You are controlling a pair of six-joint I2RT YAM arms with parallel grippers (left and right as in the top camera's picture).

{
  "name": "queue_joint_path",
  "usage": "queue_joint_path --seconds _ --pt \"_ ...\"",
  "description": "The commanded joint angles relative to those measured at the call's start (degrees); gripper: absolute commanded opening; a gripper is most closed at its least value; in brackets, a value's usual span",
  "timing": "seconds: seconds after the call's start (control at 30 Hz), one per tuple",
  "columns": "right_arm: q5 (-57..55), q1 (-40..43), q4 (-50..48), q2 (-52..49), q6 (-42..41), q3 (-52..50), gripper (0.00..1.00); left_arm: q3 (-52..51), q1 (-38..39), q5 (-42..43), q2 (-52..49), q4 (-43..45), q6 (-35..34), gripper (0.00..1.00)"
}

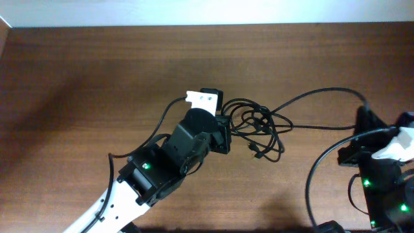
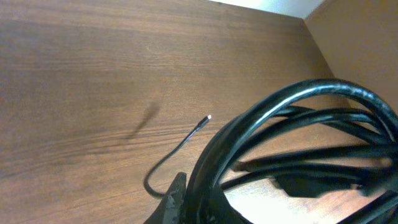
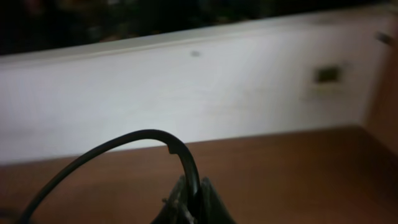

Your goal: Untangle cables

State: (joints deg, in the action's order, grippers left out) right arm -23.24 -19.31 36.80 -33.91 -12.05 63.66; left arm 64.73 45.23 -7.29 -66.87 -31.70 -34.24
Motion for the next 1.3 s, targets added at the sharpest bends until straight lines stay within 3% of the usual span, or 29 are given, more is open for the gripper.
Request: queue_joint_path --seconds 0.0,0.13,0.17,0.2,0.27,0.3,0.33,0.4,0.5,0.57,0.8,0.87,0.93,0.97,1.27 --pt "-14.47 0.20 2.47 0.83 -11.32 1.29 0.04 -0.07 -0.46 -5.62 0.09 -0.55 -7.67 0.00" --pt "-16.44 0.20 8.55 0.83 -15.89 1.29 0.04 -0.07 -0.50 -5.51 0.26 -0.48 -10.56 0.00" --pt "-16.17 0.20 9.66 0.83 -15.89 1.29 0.13 -0.07 -0.50 -5.38 0.63 -0.37 -10.49 0.00" --pt "-14.69 0.20 10.95 0.83 -15.87 1.29 0.36 -0.07 -0.48 -5.07 1.25 -0.04 -9.05 0.00" --pt "-12.04 0.20 11.43 0.83 -15.85 1.29 0.70 -0.07 -0.50 -2.49 2.23 2.47 -0.94 0.00" --pt "-10.38 0.20 11.43 0.83 -15.58 1.29 0.77 -0.07 -0.50 -1.79 2.80 3.21 2.05 0.00" --pt "-8.15 0.20 11.41 0.83 -14.14 1.29 0.77 -0.07 -0.48 -0.98 3.67 4.17 5.99 0.00" --pt "-1.27 0.20 11.37 0.76 -5.53 1.29 0.80 -0.07 -0.50 -1.07 5.05 4.28 7.63 0.00" --pt "20.04 0.20 11.67 -0.74 14.21 1.27 0.82 -0.07 -0.50 -1.05 5.62 6.97 8.72 0.00" --pt "29.29 0.20 14.58 -2.91 20.35 1.27 0.84 -0.07 -0.50 -1.07 5.95 8.00 10.19 0.00" --pt "39.54 0.20 18.73 -15.34 28.37 1.25 0.83 -0.07 -0.50 -1.09 9.99 10.62 10.80 0.00" --pt "39.58 0.20 19.21 -17.66 28.39 1.25 0.65 -0.07 -0.50 -1.14 10.78 10.64 12.09 0.00" --pt "41.75 0.20 20.06 -18.99 31.36 1.25 0.11 -0.07 -0.50 -1.14 10.75 10.60 12.09 0.00" --pt "42.14 0.20 20.02 -19.02 31.36 1.25 0.04 -0.07 -0.50 -1.62 10.75 10.60 12.07 0.00" --pt "43.82 0.20 13.81 -10.12 30.93 1.29 0.04 -0.07 -0.50 -3.74 10.32 7.56 12.00 0.00"
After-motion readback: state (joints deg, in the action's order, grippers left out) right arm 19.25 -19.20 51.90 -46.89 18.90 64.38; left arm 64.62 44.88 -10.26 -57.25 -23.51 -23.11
